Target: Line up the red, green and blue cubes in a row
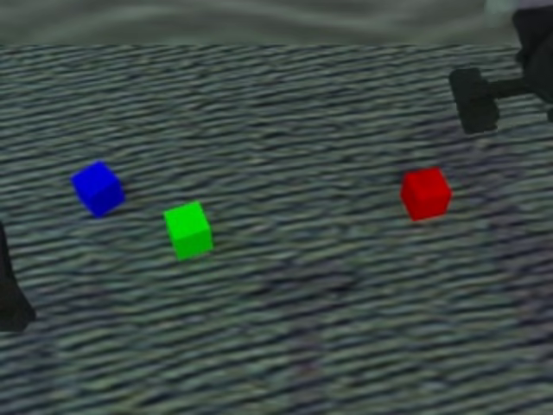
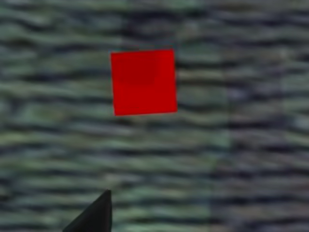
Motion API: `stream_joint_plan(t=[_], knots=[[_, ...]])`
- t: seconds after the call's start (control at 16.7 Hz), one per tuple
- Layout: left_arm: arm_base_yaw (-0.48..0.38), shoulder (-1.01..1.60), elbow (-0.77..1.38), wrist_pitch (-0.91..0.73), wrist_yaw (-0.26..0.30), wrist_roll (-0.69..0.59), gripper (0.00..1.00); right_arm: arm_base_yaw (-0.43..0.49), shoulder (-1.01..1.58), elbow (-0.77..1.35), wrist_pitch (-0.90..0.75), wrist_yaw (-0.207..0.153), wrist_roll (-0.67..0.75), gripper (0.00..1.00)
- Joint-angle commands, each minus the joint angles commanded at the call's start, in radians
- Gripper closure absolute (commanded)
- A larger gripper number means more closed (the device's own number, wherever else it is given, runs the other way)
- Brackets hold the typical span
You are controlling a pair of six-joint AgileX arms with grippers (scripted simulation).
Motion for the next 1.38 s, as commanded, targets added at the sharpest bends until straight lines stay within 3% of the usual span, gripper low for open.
stream_joint_plan(t=[0.36, 0.6, 1.08, 1.38], knots=[[0.0, 0.0, 0.0, 0.0, 0.0, 0.0, 0.0, 0.06, 0.449, 0.411, -0.238, -0.001, 0.014, 0.0], [0.0, 0.0, 0.0, 0.0, 0.0, 0.0, 0.0, 0.079, 0.589, 0.55, -0.308, -0.002, 0.018, 0.0], [0.0, 0.0, 0.0, 0.0, 0.0, 0.0, 0.0, 0.077, 0.601, 0.543, -0.295, -0.002, 0.017, 0.0], [0.0, 0.0, 0.0, 0.0, 0.0, 0.0, 0.0, 0.08, 0.654, 0.416, -0.103, -0.002, 0.019, 0.0]])
